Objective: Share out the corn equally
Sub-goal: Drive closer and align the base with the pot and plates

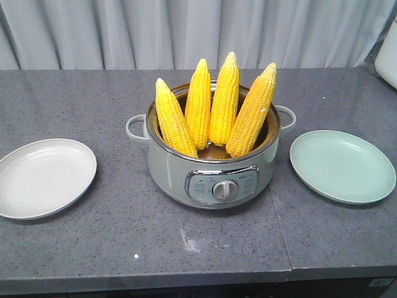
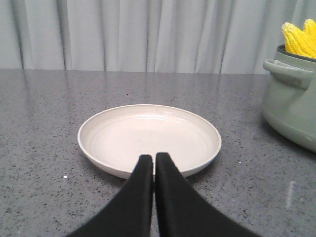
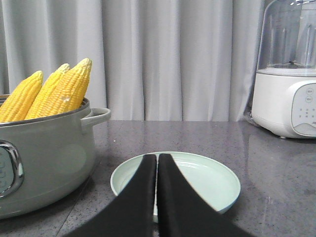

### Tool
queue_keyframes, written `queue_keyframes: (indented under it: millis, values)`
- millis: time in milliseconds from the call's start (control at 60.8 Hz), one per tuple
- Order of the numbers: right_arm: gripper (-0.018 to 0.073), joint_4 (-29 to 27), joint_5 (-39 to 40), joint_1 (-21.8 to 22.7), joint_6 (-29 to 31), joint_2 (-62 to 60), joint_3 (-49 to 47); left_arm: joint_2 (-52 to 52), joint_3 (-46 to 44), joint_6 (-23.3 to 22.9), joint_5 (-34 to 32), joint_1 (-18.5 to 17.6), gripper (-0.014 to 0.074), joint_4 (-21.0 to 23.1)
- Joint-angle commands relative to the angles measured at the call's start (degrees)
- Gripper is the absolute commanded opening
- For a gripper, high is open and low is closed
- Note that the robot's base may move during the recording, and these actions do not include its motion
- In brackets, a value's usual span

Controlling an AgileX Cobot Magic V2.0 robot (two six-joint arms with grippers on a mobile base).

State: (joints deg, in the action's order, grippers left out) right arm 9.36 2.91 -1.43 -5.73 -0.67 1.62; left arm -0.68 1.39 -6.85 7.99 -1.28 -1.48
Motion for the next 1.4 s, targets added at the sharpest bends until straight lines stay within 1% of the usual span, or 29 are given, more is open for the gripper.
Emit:
queue_keyframes:
  millis: [0, 1381]
  values:
    - [-0.0005, 0.6, 4.2, 0.1, 0.1, -0.5, 1.0, -0.8, -1.3, -0.2, -4.0, 0.0, -0.0006, 0.5]
    - [-0.0005, 0.6, 4.2, 0.1, 0.1, -0.5, 1.0, -0.8, -1.3, -0.2, -4.0, 0.0, -0.0006, 0.5]
